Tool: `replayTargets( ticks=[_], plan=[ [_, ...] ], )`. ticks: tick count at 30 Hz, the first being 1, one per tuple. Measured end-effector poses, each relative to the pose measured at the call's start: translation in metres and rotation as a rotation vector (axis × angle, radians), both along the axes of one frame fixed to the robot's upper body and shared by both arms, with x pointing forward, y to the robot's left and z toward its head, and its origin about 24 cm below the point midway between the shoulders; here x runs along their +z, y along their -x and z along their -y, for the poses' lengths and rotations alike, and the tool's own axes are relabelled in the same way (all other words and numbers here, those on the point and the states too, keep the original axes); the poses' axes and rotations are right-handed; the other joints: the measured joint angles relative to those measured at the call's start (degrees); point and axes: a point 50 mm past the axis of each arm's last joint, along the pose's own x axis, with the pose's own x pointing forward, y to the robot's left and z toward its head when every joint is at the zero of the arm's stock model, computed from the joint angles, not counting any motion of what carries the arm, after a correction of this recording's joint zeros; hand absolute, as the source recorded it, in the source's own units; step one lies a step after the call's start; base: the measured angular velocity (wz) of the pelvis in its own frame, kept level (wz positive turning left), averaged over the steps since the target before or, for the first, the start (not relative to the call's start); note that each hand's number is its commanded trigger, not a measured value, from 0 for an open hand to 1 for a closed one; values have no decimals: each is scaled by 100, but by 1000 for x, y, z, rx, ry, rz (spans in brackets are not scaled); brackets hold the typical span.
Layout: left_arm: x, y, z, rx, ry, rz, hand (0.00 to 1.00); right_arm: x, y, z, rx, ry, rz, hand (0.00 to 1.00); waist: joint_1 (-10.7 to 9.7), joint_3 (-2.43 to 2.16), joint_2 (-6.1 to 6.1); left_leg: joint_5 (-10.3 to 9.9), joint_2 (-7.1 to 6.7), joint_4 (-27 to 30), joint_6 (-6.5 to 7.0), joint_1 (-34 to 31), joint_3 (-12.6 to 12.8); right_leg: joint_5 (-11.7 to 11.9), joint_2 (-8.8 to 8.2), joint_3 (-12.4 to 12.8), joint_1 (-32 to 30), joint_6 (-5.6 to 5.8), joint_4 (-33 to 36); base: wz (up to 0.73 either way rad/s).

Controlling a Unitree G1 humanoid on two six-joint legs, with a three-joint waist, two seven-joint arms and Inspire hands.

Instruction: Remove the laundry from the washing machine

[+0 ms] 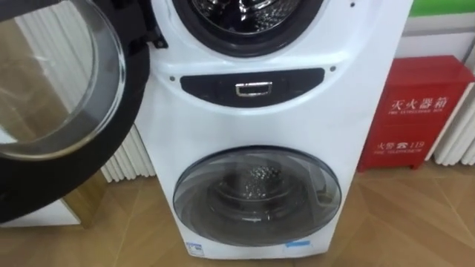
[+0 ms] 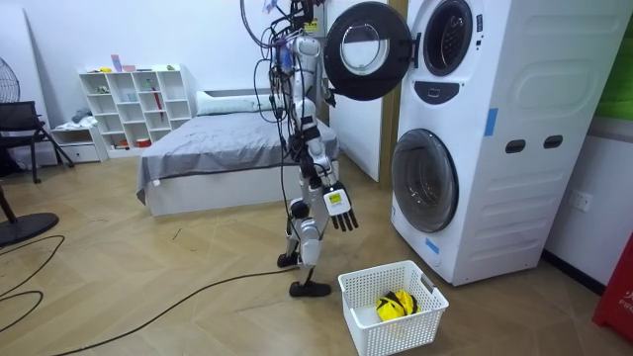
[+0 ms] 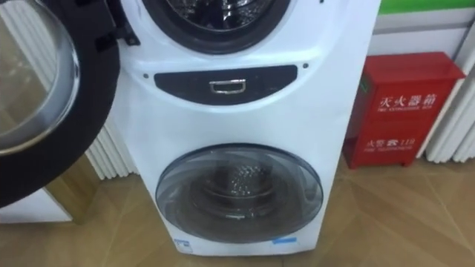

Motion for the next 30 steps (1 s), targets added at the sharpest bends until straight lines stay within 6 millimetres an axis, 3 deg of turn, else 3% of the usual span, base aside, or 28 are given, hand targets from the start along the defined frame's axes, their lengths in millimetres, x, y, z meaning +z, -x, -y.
replayTargets(
  ticks=[5,9,12,14,21,26,30],
  plan=[
    [45,-5,-7,41,-88,145,0,-2,1,-5,-23,-16,7,0,80,-20,-62,0,-3,1,0,11,-20,0,-6,-24,17,0,-6,2],
    [82,-3,-17,41,-202,221,0,-1,1,-4,-21,-33,14,0,89,42,7,0,-31,12,0,14,-171,-5,-32,-73,69,9,-13,14],
    [91,-3,-16,30,-277,213,0,-1,-1,-4,-11,-38,18,0,72,96,78,5,-62,11,12,4,-275,-25,-55,-106,111,33,-20,13],
    [92,-3,-16,26,-316,191,0,-1,-2,-5,-7,-51,18,0,60,113,99,6,-72,8,16,-19,-303,-49,-56,-126,111,24,-21,9],
    [80,-2,-2,-1,-341,151,0,-2,-1,-8,9,-70,10,0,-42,68,19,21,-78,49,15,-88,-418,-80,-64,-185,102,8,6,10],
    [55,-7,41,-150,-328,120,0,-3,-19,-17,97,-103,26,0,-145,60,-203,38,-113,118,37,-219,-496,-92,-127,-367,82,30,-14,20],
    [25,-17,105,-461,-301,75,0,-4,-35,-27,172,-135,45,0,-307,61,-345,62,-176,198,79,-334,-613,-72,-198,-401,90,68,-9,27]
  ],
)
